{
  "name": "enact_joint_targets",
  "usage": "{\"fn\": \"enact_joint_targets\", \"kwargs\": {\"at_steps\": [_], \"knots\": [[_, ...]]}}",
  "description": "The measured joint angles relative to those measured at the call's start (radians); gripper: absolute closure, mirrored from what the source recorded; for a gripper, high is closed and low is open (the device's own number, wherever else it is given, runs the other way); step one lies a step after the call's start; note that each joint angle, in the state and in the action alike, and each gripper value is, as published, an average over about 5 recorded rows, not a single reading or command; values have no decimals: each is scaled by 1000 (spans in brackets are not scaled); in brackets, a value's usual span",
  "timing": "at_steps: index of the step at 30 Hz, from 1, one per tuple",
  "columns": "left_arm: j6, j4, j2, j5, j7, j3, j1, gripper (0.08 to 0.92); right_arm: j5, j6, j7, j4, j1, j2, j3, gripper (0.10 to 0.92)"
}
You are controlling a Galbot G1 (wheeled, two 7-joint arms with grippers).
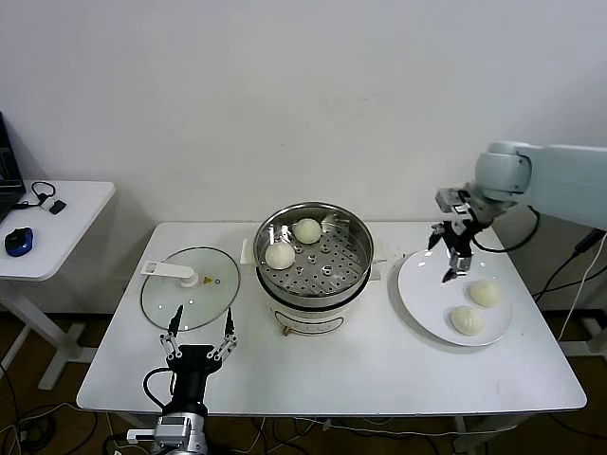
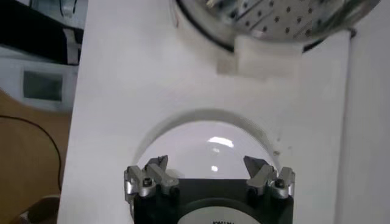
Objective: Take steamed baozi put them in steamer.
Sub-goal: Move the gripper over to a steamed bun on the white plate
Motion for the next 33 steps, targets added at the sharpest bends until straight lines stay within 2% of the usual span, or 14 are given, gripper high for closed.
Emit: {"fn": "enact_joint_targets", "kwargs": {"at_steps": [12, 33], "knots": [[-7, 24, 0, 25, -9, 1, 4, 177, -162, 83, -19, -100, -228, -112, 144, 203], [-17, 46, 0, 33, -12, -6, 2, 177, -286, 141, -23, -265, -524, -116, 377, 203]]}}
